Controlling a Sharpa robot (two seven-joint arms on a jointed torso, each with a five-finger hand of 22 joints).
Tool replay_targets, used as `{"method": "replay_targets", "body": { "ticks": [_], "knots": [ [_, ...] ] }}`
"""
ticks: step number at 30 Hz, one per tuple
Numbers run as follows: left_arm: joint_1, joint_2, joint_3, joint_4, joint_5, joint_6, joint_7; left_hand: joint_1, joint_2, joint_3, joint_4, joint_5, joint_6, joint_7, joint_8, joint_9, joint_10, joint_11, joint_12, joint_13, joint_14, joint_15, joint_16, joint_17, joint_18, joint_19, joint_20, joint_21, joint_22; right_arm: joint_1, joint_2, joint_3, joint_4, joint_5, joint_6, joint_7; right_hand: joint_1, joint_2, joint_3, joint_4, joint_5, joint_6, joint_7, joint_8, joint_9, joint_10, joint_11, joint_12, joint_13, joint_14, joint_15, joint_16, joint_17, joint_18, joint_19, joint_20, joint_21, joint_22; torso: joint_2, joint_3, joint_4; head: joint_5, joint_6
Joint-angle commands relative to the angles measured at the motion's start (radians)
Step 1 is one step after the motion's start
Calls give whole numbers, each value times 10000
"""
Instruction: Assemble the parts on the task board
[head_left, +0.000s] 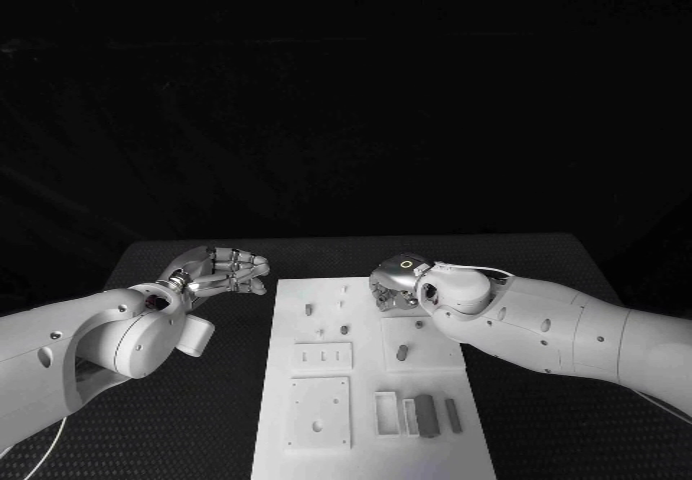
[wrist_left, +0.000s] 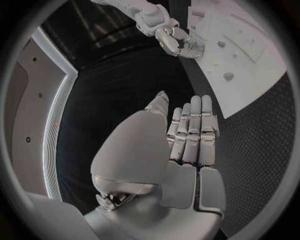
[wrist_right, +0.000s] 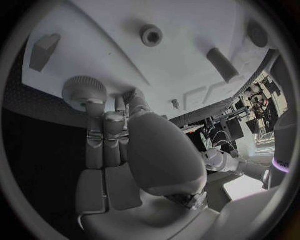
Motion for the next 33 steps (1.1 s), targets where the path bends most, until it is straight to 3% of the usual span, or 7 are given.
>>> {"method": "replay_targets", "body": {
  "ticks": [1, 7, 13, 22, 33],
  "knots": [
    [18, 6, 9, 20, -30, 123, 76, -111, -5, 32, -2, -65, 10, 36, -36, -9, -18, 63, -32, -17, 53, 0, -56, 17, 80, 23, -39, -35, -15, -17, 70, 26, 19, -223, 237, -213, 136, 13, -74, -7, 55, 364, -100, 26, 104, 714, -213, 54, 60, -124, -223, 70, -13, 847, -54, -16, 69, 222, 4, 0, -1, -1, 21],
    [18, 25, 10, 14, -30, 129, 80, -114, -8, 35, -3, -65, 11, 37, -38, -11, -17, 63, -34, -18, 55, 0, -61, 23, 80, 25, -39, -36, -15, 31, 356, 203, -116, -185, 101, -214, 142, 11, -79, -7, 56, 373, -103, 20, 105, 717, -215, 52, 68, -124, -226, 73, -16, 847, -54, -15, 74, 222, 7, -2, 8, -14, 49],
    [18, 37, 10, 1, -30, 123, 74, -118, -10, 38, -3, -65, 10, 39, -40, -12, -17, 63, -37, -20, 57, -1, -67, 29, 80, 27, -40, -38, -15, 51, 672, 223, -312, 211, -541, -484, 148, 11, -82, -5, 56, 387, -107, 15, 109, 725, -219, 51, 80, -123, -230, 79, -18, 847, -52, -15, 82, 222, 7, -9, 22, 6, 88],
    [18, 56, 10, 4, -30, 136, 74, -121, -13, 43, -4, -65, 11, 40, -43, -13, -15, 64, -41, -22, 60, -1, -75, 40, 79, 29, -41, -40, -14, 92, 1177, 278, -779, 362, -574, -424, 161, 9, -83, -4, 56, 403, -112, 4, 112, 731, -224, 47, 94, -124, -236, 86, -23, 847, -48, -17, 95, 223, 12, -14, 25, 12, 106],
    [18, 67, 11, -22, -30, 148, 73, -125, -15, 49, -4, -65, 12, 41, -46, -15, -12, 64, -44, -24, 63, -2, -85, 51, 79, 30, -41, -44, -14, 99, 1395, 403, -891, 362, -784, -453, 170, 5, -83, -2, 56, 411, -113, -10, 114, 730, -226, 39, 106, -127, -238, 91, -28, 847, -46, -18, 109, 224, 18, -8, 20, 53, 117]
  ]
}}
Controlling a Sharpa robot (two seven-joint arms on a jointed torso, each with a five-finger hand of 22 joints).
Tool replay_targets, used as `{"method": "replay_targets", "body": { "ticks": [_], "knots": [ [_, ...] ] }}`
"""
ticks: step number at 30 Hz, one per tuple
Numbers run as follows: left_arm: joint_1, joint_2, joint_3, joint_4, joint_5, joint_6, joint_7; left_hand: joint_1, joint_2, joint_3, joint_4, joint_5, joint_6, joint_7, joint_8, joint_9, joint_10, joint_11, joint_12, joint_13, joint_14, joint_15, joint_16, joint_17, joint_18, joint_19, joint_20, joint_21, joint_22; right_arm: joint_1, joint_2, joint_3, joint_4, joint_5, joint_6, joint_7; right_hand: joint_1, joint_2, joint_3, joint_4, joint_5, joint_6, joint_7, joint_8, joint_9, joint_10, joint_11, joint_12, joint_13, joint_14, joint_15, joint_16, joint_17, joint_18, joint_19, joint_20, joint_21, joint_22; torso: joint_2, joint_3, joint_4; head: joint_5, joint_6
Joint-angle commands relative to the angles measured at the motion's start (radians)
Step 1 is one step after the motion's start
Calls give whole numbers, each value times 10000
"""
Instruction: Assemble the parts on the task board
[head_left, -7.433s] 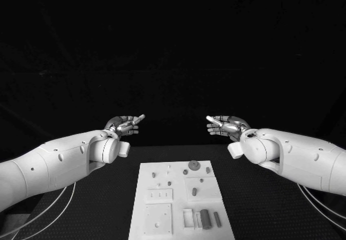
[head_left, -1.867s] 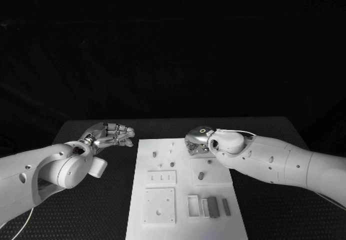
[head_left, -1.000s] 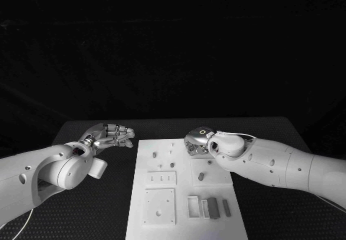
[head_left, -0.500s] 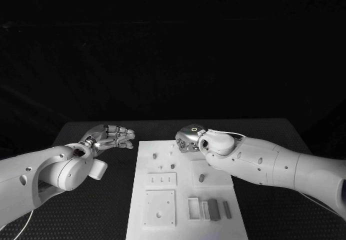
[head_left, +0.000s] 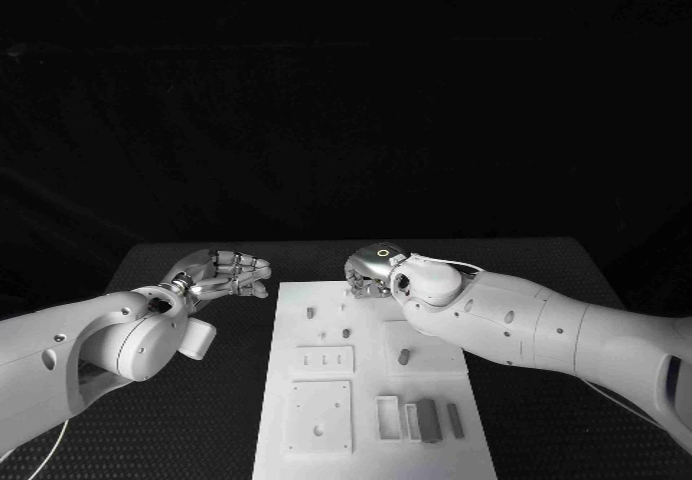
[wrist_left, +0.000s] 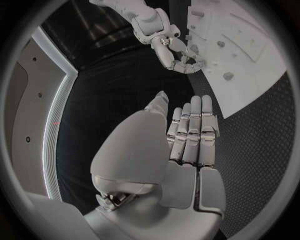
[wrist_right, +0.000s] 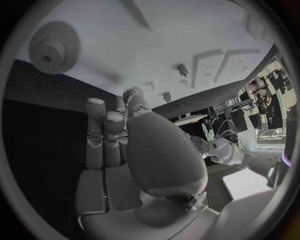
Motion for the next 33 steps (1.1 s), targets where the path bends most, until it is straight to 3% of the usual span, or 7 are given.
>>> {"method": "replay_targets", "body": {
  "ticks": [1, 11, 16, 22, 33],
  "knots": [
    [17, 24, 10, 13, -30, 139, 71, -96, 14, 49, -4, -66, 12, 41, -47, -17, -11, 64, -45, -17, 64, -2, -47, 11, 135, 31, -41, -44, -14, -1, 83, 8, -50, 4, -139, -51, 141, 34, -29, 27, 26, 77, -6, 15, 37, 727, -223, 59, 13, -150, -210, 53, -11, 847, -32, -34, 37, 228, 7, 10, -11, 22, 8],
    [16, 181, 9, -140, -30, 170, 84, -99, 18, 58, -5, -65, 12, 42, -52, -19, -10, 65, -51, -20, 68, -2, -59, 26, 135, 33, -42, -48, -13, -5, 378, 10, -213, 47, -244, -21, 142, 33, -28, 30, 26, 82, -5, 3, 39, 725, -223, 52, 21, -153, -210, 56, -15, 847, -33, -35, 47, 229, 13, 19, -14, 19, 3],
    [16, 247, 8, -174, -30, 187, 91, -104, 18, 60, -4, -65, 10, 45, -55, -21, -11, 66, -55, -22, 69, -2, -66, 32, 134, 33, -41, -51, -13, -8, 624, 9, -583, -94, -268, -12, 145, 33, -27, 29, 26, 83, -4, -1, 39, 723, -223, 49, 24, -155, -210, 56, -17, 847, -34, -35, 49, 229, 12, 4, -26, 3, 12],
    [16, 236, 8, -124, -30, 193, 82, -107, 22, 64, -5, -66, 9, 46, -58, -22, -10, 67, -58, -24, 71, -2, -73, 40, 133, 34, -42, -53, -13, -19, 793, 6, -907, -157, -117, -24, 146, 33, -27, 30, 26, 83, -3, -9, 39, 722, -223, 44, 29, -157, -210, 58, -20, 847, -36, -35, 53, 228, 16, 11, 10, -1, -11],
    [16, 220, 8, -106, -29, 179, 84, -108, 17, 67, -7, -66, 12, 46, -60, -23, -5, 65, -60, -25, 73, -2, -83, 51, 133, 35, -43, -57, -12, -35, 935, 2, -1088, -159, -52, -4, 146, 36, -25, 33, 26, 80, 0, -24, 39, 713, -220, 33, 36, -161, -208, 59, -25, 847, -41, -34, 59, 228, 12, 10, -18, 46, -66]
  ]
}}
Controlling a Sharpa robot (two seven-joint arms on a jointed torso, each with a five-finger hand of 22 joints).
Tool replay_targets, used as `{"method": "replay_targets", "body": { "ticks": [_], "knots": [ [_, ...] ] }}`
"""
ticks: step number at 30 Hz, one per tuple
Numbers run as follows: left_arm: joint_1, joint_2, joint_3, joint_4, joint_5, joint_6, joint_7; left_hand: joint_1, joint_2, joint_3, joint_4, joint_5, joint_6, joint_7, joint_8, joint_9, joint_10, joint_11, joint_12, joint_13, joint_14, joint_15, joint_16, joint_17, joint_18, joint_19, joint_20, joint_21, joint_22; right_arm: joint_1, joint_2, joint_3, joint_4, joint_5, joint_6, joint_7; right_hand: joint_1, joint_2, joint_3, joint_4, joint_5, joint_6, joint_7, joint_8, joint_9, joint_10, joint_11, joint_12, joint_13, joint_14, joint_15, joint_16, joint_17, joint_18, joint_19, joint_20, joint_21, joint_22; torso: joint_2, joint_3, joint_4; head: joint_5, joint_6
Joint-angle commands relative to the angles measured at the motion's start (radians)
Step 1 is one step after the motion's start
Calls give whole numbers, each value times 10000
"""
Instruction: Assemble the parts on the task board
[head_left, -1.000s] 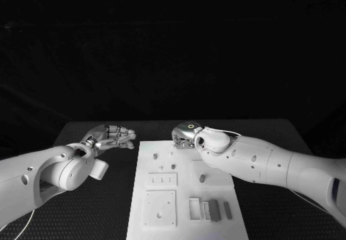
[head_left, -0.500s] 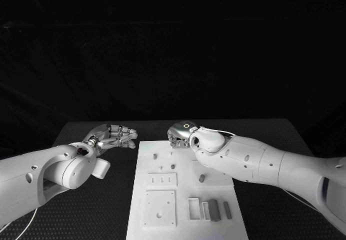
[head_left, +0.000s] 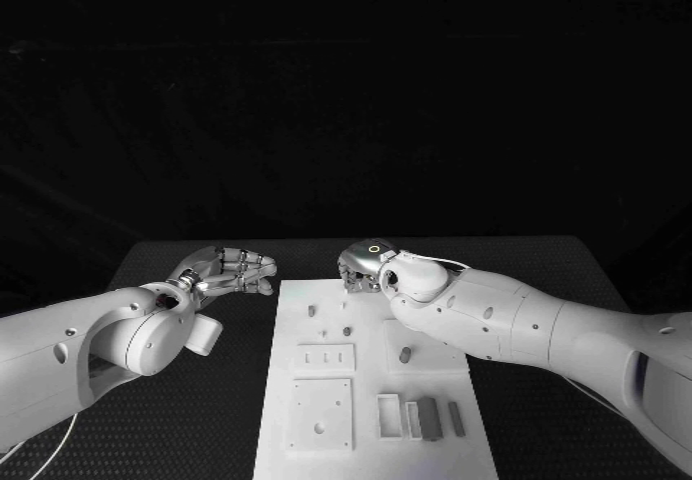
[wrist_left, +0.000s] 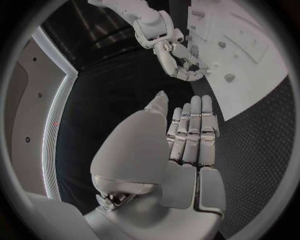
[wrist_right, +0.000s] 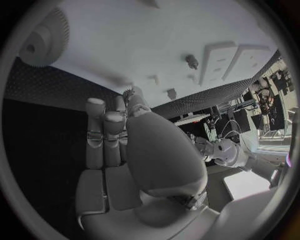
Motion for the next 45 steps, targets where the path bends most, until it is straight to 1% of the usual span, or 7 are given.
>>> {"method": "replay_targets", "body": {
  "ticks": [1, 11, 17, 24, 39, 43, 45],
  "knots": [
    [16, 21, 10, 48, -28, 139, 81, -98, 27, 68, -7, -66, 12, 46, -60, -15, -5, 65, -61, -10, 73, -2, -45, 11, 136, 35, -42, -57, -13, -12, 75, -3, -27, -158, 141, -7, 79, 26, 17, 45, 67, 46, 4, 45, 34, 712, -219, 11, 16, -160, -208, 60, -17, 847, -41, -35, 60, 230, -3, -2, -12, 1, -25],
    [17, 8, 10, 61, -28, 130, 77, -101, 22, 70, -8, -66, 16, 46, -61, -16, -1, 65, -64, -11, 76, -2, -55, 22, 136, 36, -43, -61, -12, -44, 138, -36, -128, -117, 361, 47, 74, 33, 20, 47, 67, 45, 8, 30, 34, 707, -217, 2, 24, -164, -206, 61, -22, 847, -49, -32, 64, 228, -5, -1, -18, 23, -62],
    [18, -8, 11, 68, -28, 129, 74, -103, 20, 73, -8, -66, 18, 46, -63, -16, 1, 65, -66, -12, 78, -2, -62, 30, 135, 37, -43, -63, -11, -45, 75, -54, 105, -61, 540, 81, 73, 38, 21, 46, 67, 46, 10, 21, 35, 705, -216, -3, 29, -166, -204, 62, -26, 847, -53, -31, 67, 228, -7, 3, -28, 46, -75],
    [19, -20, 11, 79, -28, 130, 68, -106, 18, 76, -8, -66, 20, 47, -64, -17, 3, 65, -69, -14, 81, -3, -70, 39, 135, 39, -43, -65, -11, -45, 31, -74, 157, -61, 745, 94, 71, 41, 22, 46, 67, 48, 11, 12, 37, 704, -215, -8, 36, -168, -203, 63, -30, 847, -59, -29, 70, 227, -6, 11, -40, 50, -85],
    [23, 9, 12, 47, -28, 139, 57, -110, 9, 81, -8, -66, 22, 50, -69, -19, 6, 65, -76, -18, 86, -3, -87, 59, 134, 40, -44, -71, -10, -46, 128, -74, -60, 13, 650, 63, 14, 37, 13, 50, 66, 16, 35, -66, 39, 635, -186, -76, 62, -182, -175, 61, -62, 847, -101, -11, 80, 221, 1, 16, -36, 25, -101],
    [26, 7, 12, 53, -28, 142, 56, -110, 9, 83, -9, -66, 23, 50, -69, -19, 7, 65, -77, -18, 86, -3, -90, 63, 134, 41, -44, -72, -9, -52, 172, -80, -110, 118, 671, 127, -75, -16, 0, 58, 65, -35, 67, -131, 37, 568, -152, -134, 73, -186, -142, 59, -86, 847, -118, 0, 88, 218, -1, 6, -29, 19, -114],
    [33, -1, 12, 56, -28, 137, 51, -110, 9, 84, -9, -66, 23, 49, -69, -19, 8, 65, -78, -19, 87, -3, -92, 64, 134, 42, -44, -72, -9, -59, 182, -88, -117, 194, 710, 161, -221, -104, 3, 63, 65, -164, 123, -233, 20, 415, -88, -241, 59, -191, -80, 49, -115, 847, -133, 10, 85, 208, 0, 3, -27, 20, -113]
  ]
}}
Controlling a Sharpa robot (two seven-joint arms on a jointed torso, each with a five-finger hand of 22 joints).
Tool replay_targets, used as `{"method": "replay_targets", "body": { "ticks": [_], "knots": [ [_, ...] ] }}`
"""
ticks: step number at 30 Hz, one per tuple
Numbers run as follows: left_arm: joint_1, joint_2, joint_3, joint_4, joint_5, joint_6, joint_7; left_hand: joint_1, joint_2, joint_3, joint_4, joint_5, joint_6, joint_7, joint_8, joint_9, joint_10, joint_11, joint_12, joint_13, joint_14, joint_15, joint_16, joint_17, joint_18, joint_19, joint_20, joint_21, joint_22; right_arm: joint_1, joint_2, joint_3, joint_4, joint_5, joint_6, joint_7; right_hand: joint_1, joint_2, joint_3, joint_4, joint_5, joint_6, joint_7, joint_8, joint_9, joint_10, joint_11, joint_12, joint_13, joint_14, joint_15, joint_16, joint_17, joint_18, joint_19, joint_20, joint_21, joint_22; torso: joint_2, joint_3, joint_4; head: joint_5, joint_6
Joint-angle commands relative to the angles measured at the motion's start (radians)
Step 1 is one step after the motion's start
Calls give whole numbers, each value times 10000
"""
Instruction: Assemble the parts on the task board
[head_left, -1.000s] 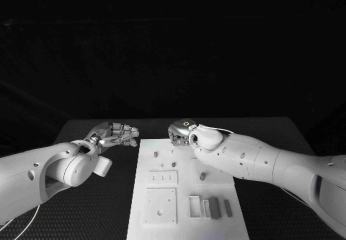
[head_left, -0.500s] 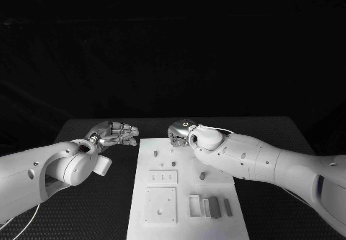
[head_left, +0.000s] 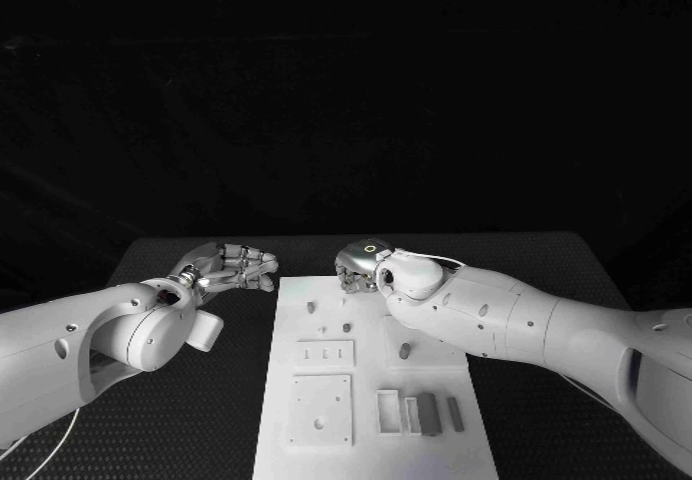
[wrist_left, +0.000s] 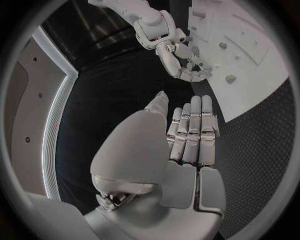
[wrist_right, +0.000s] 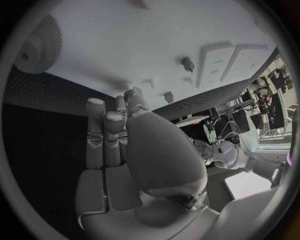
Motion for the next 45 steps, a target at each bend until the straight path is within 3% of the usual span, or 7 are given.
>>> {"method": "replay_targets", "body": {
  "ticks": [1, 24, 28, 31, 33, 41, 45],
  "knots": [
    [29, 5, 10, 25, -28, 130, 54, -110, 9, 57, 18, -66, 23, 49, -69, -12, 8, 65, -40, -12, 87, -3, -53, 14, 136, 42, -44, -33, -9, -46, 20, -36, -27, 170, 361, 142, -221, -96, 7, 36, 34, -178, 128, -116, -15, 208, -24, -172, -31, -158, -28, 49, -30, 845, -63, 17, 42, 207, 4, -9, 10, -3, -4],
    [58, -19, 10, 2, -28, 131, 51, -119, -3, 61, 19, -67, 22, 56, -77, -15, 9, 68, -50, -17, 94, -3, -74, 37, 134, 44, -44, -40, -8, -46, -172, -59, 13, 849, -423, 251, -1976, -1104, 1044, 44, 23, -1580, 767, -1065, -268, -849, 443, -857, -95, -234, 432, 153, -308, 845, -69, -40, -41, 169, -3, -7, -4, 23, -3],
    [59, -74, 10, -33, -28, 113, 46, -124, -7, 61, 21, -67, 20, 58, -80, -16, 7, 70, -53, -18, 95, -3, -79, 42, 133, 45, -44, -41, -7, -43, -458, -58, 156, 1653, -899, 481, -4231, -1330, 1405, 70, 27, -1886, 920, -1237, -350, -1231, 586, -873, -200, -472, 555, 49, -402, 845, -199, 16, -237, 80, -8, -1, -4, 58, 17],
    [64, -113, 10, -47, -28, 87, 53, -127, -12, 61, 21, -67, 17, 60, -83, -18, 6, 72, -56, -20, 95, -2, -83, 47, 133, 44, -44, -43, -7, -28, -753, -52, 418, 2352, -1071, 633, -6187, -1870, 3043, -128, 17, -2164, 1007, -1333, -376, -1721, 759, -816, -325, -1162, 674, -222, -555, 844, -738, 79, -723, -77, -8, 4, -24, 77, 34],
    [69, -144, 10, -40, -28, 83, 51, -129, -15, 61, 20, -67, 16, 60, -84, -18, 5, 72, -58, -20, 96, -2, -86, 49, 133, 44, -44, -44, -7, 21, -923, -41, 604, 2810, -1169, 700, -6483, -2092, 3613, 35, 37, -2250, 1037, -1324, -347, -1805, 750, -818, -341, -1362, 757, -237, -585, 830, -889, 122, -772, -18, -7, 11, -33, 91, 51],
    [82, -195, 9, -106, -28, 57, 69, -132, -23, 61, 20, -67, 14, 62, -87, -19, 3, 74, -62, -22, 98, -2, -92, 57, 132, 44, -44, -47, -7, 312, -1642, 60, 1389, 6246, -1288, 1377, -6929, -2148, 4491, -62, 44, -2411, 1067, -1116, -114, -1970, 977, -772, -349, -3164, 990, -2660, -1946, 400, -3103, 857, -2546, -686, -5, 24, -46, 75, 155],
    [82, -200, 9, -179, -28, 55, 77, -135, -29, 61, 21, -67, 14, 63, -89, -20, 3, 74, -64, -23, 99, -2, -96, 61, 132, 44, -43, -48, -6, 454, -2036, 91, 1573, 9875, -251, 2470, -6442, -1321, 4330, -593, 50, -2461, 1011, -1020, -21, -2150, 1194, -808, -431, -4629, 1543, -4906, -3021, -15, -4894, 1351, -4072, -1459, -11, 30, -45, 30, 228]
  ]
}}
